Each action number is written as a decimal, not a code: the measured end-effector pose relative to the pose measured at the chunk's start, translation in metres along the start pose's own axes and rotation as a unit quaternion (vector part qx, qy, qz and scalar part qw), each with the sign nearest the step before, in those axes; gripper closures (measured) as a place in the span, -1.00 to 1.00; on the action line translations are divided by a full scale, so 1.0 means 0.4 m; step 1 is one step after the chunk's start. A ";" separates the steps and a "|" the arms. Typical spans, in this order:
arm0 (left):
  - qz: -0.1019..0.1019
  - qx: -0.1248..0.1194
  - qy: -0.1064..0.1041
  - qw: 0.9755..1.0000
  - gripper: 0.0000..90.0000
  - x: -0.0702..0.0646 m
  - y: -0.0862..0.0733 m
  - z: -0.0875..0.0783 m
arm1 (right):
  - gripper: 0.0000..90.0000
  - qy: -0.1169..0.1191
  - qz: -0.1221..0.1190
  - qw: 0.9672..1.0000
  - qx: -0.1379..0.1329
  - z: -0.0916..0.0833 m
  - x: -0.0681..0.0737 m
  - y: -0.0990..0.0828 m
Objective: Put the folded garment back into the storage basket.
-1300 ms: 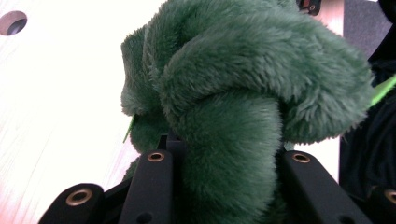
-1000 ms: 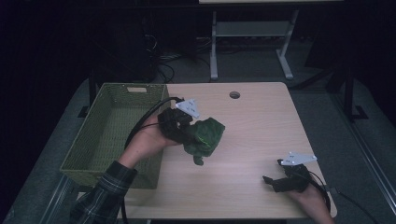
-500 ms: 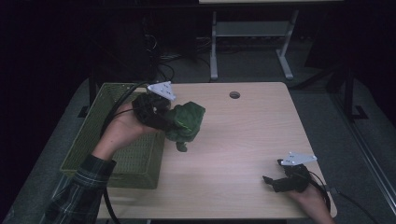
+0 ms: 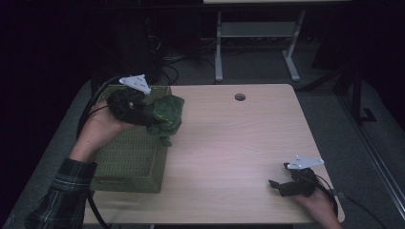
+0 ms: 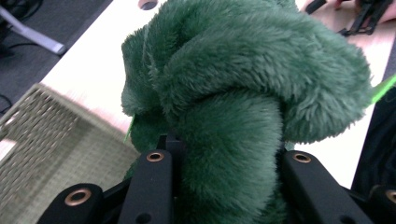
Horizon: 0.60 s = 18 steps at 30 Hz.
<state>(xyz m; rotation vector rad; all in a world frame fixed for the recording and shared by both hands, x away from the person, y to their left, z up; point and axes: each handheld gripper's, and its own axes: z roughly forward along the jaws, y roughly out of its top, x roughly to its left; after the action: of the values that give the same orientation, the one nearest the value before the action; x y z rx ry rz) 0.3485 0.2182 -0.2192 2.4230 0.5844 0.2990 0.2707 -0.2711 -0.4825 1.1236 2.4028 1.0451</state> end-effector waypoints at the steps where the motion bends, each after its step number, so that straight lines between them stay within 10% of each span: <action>1: -0.005 0.000 0.003 1.000 0.47 0.003 -0.006 -0.007 | -0.80 0.000 0.000 1.000 0.000 0.000 0.000 0.000; 18: -0.075 0.019 0.084 0.994 0.46 0.069 -0.145 -0.029 | -0.80 -0.001 0.001 1.000 0.001 0.000 0.000 0.000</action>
<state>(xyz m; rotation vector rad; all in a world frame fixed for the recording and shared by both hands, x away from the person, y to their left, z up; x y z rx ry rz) 0.3492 0.2785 -0.2442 2.3883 0.8477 0.4340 0.2707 -0.2710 -0.4823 1.1260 2.4024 1.0425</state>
